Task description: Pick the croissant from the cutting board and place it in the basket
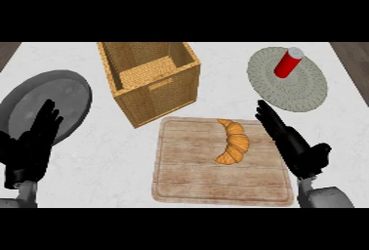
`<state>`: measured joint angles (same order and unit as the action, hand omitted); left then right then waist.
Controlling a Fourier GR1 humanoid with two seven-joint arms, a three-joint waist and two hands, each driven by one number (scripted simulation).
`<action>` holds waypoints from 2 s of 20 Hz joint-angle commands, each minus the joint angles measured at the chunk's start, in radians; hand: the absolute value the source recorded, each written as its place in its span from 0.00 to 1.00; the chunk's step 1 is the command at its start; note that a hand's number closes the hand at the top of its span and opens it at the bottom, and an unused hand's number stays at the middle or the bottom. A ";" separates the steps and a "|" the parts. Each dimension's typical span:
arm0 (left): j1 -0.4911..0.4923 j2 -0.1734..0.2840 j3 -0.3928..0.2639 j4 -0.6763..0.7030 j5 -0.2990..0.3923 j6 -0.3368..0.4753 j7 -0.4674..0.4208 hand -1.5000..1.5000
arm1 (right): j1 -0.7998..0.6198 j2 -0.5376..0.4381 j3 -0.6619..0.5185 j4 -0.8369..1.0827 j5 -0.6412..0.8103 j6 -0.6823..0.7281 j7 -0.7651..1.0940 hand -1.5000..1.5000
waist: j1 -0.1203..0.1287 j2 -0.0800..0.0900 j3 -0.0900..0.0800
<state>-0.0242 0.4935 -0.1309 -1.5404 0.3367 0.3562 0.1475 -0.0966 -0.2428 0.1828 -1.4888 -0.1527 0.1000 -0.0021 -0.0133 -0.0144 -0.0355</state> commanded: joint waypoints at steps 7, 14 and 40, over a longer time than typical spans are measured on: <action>-0.098 0.077 -0.033 -0.035 -0.104 -0.082 -0.112 0.50 | -0.190 0.236 -0.151 -0.094 -0.123 -0.277 -0.051 1.00 | -0.085 -0.017 0.080; -0.208 0.091 -0.087 -0.011 -0.167 -0.164 -0.157 0.50 | -0.417 0.242 0.459 -0.003 0.034 -0.747 0.069 0.00 | 0.041 0.009 0.033; -0.170 0.062 -0.051 0.050 -0.181 -0.184 -0.229 0.50 | -1.097 -0.228 0.436 0.211 -0.103 0.444 1.129 0.00 | 0.011 0.011 0.034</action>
<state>-0.2123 0.5572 -0.2024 -1.5099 0.1517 0.1873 -0.0474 -1.1790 -0.4362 0.6369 -1.2956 -0.1904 0.3927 0.9993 -0.0030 -0.0086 -0.0033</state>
